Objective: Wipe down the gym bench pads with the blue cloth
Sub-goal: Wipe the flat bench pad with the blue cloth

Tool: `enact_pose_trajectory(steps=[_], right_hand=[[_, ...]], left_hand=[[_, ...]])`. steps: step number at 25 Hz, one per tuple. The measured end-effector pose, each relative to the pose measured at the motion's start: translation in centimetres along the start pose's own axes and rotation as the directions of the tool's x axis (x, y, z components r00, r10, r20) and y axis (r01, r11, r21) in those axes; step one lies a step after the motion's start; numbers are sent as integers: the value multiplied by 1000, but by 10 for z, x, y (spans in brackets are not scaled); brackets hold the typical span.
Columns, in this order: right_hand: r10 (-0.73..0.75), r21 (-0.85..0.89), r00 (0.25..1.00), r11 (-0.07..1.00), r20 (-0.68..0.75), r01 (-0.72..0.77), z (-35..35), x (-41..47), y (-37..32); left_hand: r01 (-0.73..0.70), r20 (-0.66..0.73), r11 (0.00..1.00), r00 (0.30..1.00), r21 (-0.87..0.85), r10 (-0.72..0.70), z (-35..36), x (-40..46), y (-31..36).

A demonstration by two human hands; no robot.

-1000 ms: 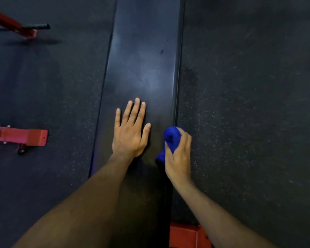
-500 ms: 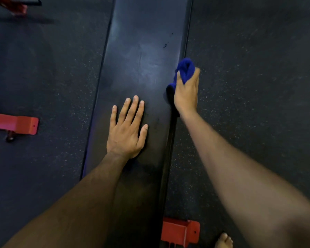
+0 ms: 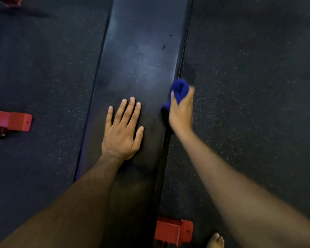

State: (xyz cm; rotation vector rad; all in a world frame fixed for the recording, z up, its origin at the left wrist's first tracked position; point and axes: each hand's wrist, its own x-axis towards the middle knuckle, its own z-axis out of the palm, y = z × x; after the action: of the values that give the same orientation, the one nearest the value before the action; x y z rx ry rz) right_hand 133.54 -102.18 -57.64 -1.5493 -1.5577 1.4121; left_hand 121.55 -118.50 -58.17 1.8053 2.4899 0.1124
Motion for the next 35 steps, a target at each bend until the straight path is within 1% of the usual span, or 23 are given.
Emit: enact_pose_trajectory(steps=[2, 4, 5, 6, 8, 10, 12, 14, 16, 19, 20, 22, 25, 26, 27, 28, 30, 32, 33, 35], right_hand=[[39, -63, 998, 997, -51, -43, 5, 66, -26], [-1, -112, 999, 994, -42, -4, 7, 79, -34], [-13, -115, 999, 993, -37, 8, 6, 64, -28], [6, -82, 999, 997, -36, -8, 4, 39, -19], [78, -16, 996, 997, -46, -79, -2, -22, 2], [108, -61, 994, 992, -32, -110, -4, -74, 15], [137, -103, 991, 985, 3, -136, -7, -91, 18], [132, -99, 990, 987, 56, -126, -12, -73, 13], [123, -104, 988, 988, 88, -114, -16, -31, 1], [106, -98, 992, 990, 69, -99, -27, 16, -21], [97, -91, 993, 992, 63, -91, -34, 24, -26], [121, -129, 989, 986, 84, -110, -54, 26, -30], [174, -154, 976, 976, 129, -154, -78, 29, -36], [194, -147, 972, 974, 131, -175, -83, 32, -39], [208, -110, 969, 975, 132, -195, -80, 38, -43], [220, -77, 966, 975, 139, -211, -73, 44, -45], [207, -42, 971, 978, 119, -203, -53, 49, -41], [152, -14, 986, 988, 63, -152, -32, 59, -39], [147, -19, 988, 989, 57, -146, -24, 65, -34], [200, -17, 978, 980, 66, -199, -10, 76, -30]], left_hand=[[-1, 2, 1000, 1000, 10, 1, -1, 0, 1], [-1, 3, 1000, 1000, 10, 1, -3, 1, 2], [0, 9, 1000, 1000, 10, -1, -4, 1, 2], [1, 13, 1000, 1000, 11, -1, -4, 2, 1], [-7, 3, 1000, 1000, 9, 7, -3, 1, 1], [-11, -5, 1000, 1000, 9, 11, -3, 1, 2], [-4, -19, 1000, 1000, -4, 4, -4, 1, 3], [-9, -25, 1000, 1000, -4, 8, -5, 0, 2], [-7, -31, 1000, 999, -3, 7, -3, 3, 1], [15, -15, 1000, 1000, -8, -15, -4, 5, 1], [18, 3, 1000, 1000, -13, -18, -6, 8, 0], [30, 75, 999, 997, -12, -29, -12, 9, 2], [94, 157, 995, 984, -25, -89, -36, 16, 13], [105, 162, 994, 982, -31, -99, -44, 25, 15], [115, 135, 993, 985, -39, -109, -52, 48, 15], [119, 100, 992, 989, -51, -113, -55, 81, 14], [73, 9, 994, 997, -87, -72, -54, 168, 17], [31, 24, 996, 999, -83, -29, -40, 247, 23], [36, 47, 997, 998, -65, -33, -29, 274, 21], [49, 59, 998, 997, -44, -46, -10, 291, 13]])
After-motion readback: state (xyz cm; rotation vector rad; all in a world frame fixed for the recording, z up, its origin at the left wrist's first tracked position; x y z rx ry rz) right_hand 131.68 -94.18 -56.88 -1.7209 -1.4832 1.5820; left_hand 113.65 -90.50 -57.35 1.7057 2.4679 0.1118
